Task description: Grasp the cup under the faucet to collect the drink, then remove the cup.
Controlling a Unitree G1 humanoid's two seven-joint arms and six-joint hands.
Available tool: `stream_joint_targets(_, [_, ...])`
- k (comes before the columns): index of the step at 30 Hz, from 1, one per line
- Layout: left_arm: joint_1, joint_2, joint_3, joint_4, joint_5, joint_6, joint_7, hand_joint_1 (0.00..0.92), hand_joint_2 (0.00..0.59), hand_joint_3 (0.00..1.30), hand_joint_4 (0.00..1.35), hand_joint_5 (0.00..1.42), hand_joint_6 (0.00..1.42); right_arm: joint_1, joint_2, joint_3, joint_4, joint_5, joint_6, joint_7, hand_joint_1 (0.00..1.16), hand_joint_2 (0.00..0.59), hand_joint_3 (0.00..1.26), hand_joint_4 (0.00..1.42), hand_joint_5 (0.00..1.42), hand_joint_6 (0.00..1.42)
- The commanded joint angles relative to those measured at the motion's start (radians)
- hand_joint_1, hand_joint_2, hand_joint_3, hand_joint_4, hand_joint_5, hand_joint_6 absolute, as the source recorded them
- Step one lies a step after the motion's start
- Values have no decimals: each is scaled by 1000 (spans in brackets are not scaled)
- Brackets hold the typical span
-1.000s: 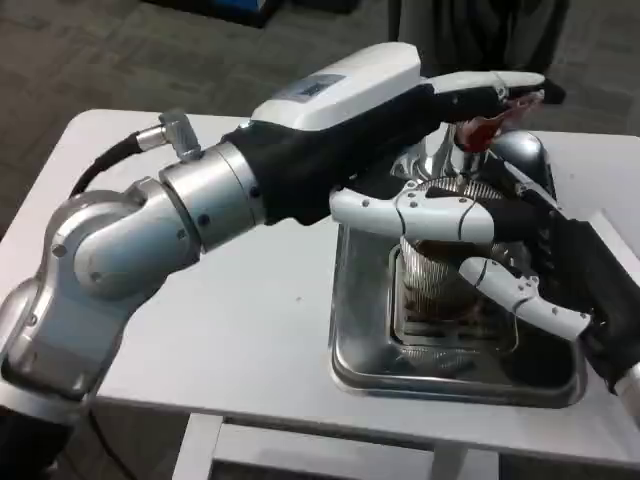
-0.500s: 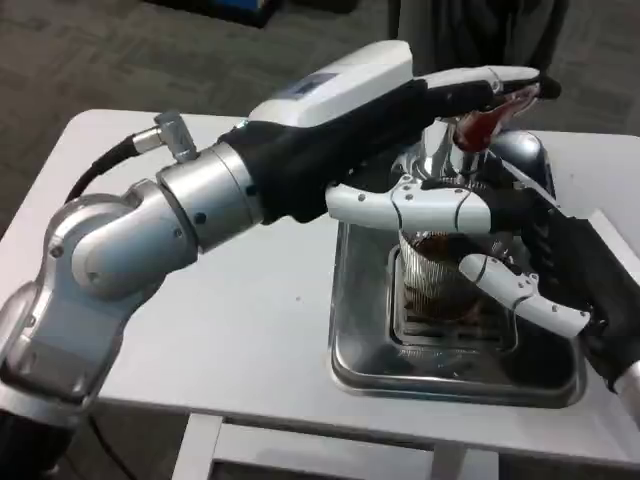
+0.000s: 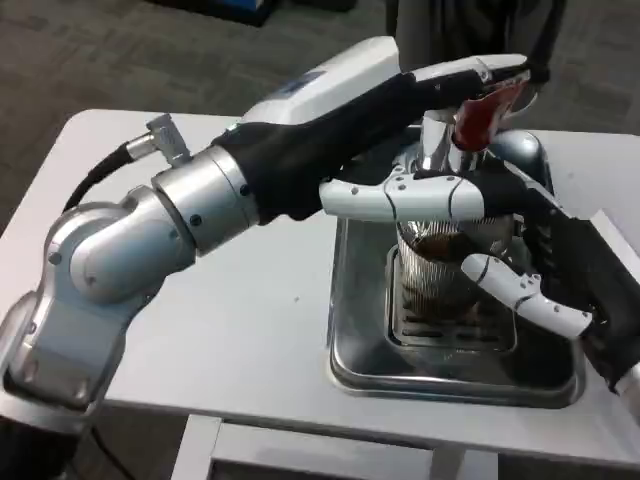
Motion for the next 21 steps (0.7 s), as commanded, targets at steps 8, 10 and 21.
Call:
stream_joint_targets(8, [36, -15, 21, -44, -8, 13, 10, 72, 81, 134, 73, 248, 219, 26, -3, -12, -27, 22, -1, 5, 512, 269, 96, 87, 210, 287])
stream_joint_targets(10, [40, -21, 30, -56, -11, 19, 15, 73, 82, 132, 68, 249, 221, 28, -4, -13, -29, 23, -1, 5, 512, 269, 96, 87, 210, 287])
stream_joint_targets(21, [38, -32, 68, -109, -15, 39, 24, 76, 85, 131, 51, 250, 236, 40, -5, -19, -46, 31, 1, 3, 512, 269, 96, 87, 210, 287])
